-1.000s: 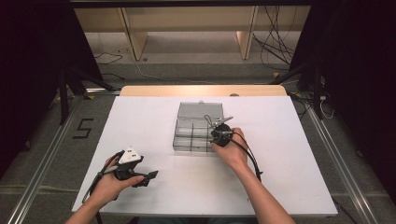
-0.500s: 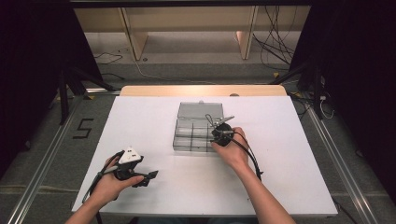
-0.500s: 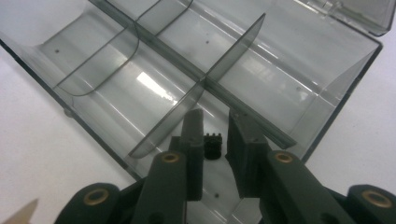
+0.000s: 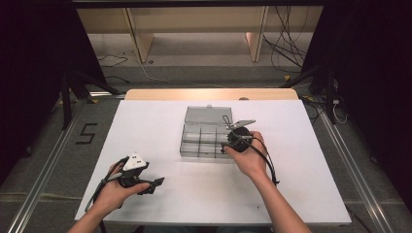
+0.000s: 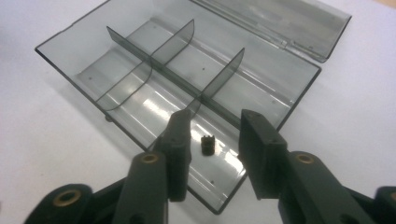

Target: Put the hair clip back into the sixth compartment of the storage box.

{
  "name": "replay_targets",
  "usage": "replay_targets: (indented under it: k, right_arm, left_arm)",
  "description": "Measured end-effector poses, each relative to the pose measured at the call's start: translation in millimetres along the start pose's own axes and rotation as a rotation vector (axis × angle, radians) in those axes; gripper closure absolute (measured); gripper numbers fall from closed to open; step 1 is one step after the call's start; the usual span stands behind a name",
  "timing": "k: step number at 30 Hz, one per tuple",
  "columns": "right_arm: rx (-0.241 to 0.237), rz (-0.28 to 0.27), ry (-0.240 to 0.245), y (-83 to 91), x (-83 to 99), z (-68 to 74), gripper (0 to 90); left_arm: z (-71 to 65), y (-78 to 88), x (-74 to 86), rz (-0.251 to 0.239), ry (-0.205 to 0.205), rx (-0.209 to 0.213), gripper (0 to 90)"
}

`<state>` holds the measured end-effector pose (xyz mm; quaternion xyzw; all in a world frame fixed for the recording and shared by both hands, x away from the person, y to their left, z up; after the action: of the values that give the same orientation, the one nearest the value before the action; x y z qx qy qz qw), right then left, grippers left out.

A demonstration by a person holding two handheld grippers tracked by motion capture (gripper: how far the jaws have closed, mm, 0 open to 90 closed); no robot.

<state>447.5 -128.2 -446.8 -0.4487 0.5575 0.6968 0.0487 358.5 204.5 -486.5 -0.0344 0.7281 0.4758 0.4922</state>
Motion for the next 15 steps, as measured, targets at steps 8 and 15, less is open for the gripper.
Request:
replay_targets:
  k: [8,15]
  right_arm:
    - [-0.002,-0.014,0.0,7.5,3.5,-2.2,58.6]
    - [-0.03,-0.061,0.005,17.0,10.1,-5.4,54.0]
  left_arm:
    - [0.1,0.2,0.3,-0.001,0.002,0.0,16.8]
    - [0.5,0.9,1.2,-0.002,0.004,0.0,16.8]
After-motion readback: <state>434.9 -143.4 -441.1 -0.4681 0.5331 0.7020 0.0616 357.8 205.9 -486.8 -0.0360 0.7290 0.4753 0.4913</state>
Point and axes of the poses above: each handheld gripper's, and its own axes: y roughly backward along the jaws, x roughly out of its underside, z roughly to its left, the point moved 2 cm from there along -y, roughly forward along the jaws, and after that the axes turned 2 degrees about x, right-handed, at the moved point
